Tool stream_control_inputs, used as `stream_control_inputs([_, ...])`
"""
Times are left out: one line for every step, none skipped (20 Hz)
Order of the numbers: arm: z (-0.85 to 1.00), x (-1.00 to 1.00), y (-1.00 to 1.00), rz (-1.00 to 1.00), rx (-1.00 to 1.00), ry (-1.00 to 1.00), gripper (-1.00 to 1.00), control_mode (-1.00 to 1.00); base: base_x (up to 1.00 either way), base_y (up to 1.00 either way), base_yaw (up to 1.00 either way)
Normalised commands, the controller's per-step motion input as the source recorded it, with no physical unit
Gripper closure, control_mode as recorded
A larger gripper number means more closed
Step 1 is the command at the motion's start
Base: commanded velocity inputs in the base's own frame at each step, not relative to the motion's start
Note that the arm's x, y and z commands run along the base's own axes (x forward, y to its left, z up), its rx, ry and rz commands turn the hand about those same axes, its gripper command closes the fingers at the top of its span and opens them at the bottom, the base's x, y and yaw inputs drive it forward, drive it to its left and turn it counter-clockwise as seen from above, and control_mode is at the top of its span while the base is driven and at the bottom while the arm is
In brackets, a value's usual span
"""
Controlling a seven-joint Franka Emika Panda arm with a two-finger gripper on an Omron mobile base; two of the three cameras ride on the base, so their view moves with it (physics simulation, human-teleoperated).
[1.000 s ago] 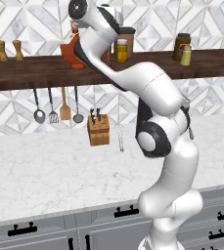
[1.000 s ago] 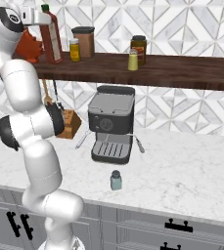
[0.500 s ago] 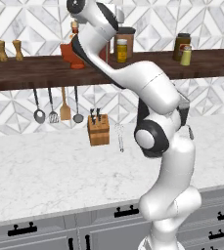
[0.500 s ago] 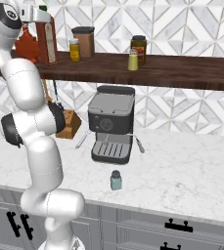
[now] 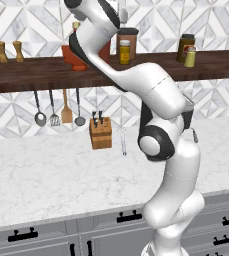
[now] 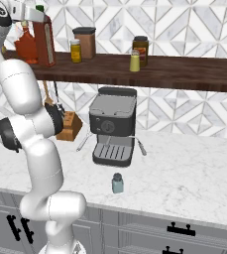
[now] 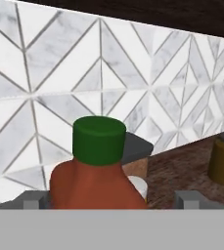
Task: Put the shaker and condiment bottle from the counter next to their counterparts in the cabinet.
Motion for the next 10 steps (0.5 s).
stream_control_inputs([0.0,-0.46,0.03,0.0,0.09,0.0,-1.0,-1.0,0.0,0.0,0.0])
stream_control_inputs([0.0,-0.44,0.02,0.0,0.1,0.0,-1.0,-1.0,0.0,0.0,0.0])
stream_control_inputs([0.0,-0.48,0.0,0.0,0.1,0.0,-1.0,-1.0,0.0,0.0,0.0])
stream_control_inputs([0.0,-0.48,0.0,0.0,0.1,0.0,-1.0,-1.0,0.0,0.0,0.0])
stream_control_inputs([0.0,-0.44,0.0,0.0,0.1,0.0,-1.0,-1.0,0.0,0.0,0.0])
stream_control_inputs([0.0,-0.42,0.0,0.0,0.1,0.0,-1.0,-1.0,0.0,0.0,0.0])
stream_control_inputs([0.01,-0.39,0.0,0.0,0.1,0.0,-1.0,-1.0,0.0,0.0,0.0])
stream_control_inputs([0.04,-0.41,0.0,0.0,0.09,0.0,-1.0,-1.0,0.0,0.0,0.0])
stream_control_inputs([0.08,-0.41,0.0,0.0,0.09,0.0,-1.0,-1.0,0.0,0.0,0.0])
stream_control_inputs([0.08,-0.39,0.0,0.0,0.08,0.0,-1.0,-1.0,0.0,0.0,0.0])
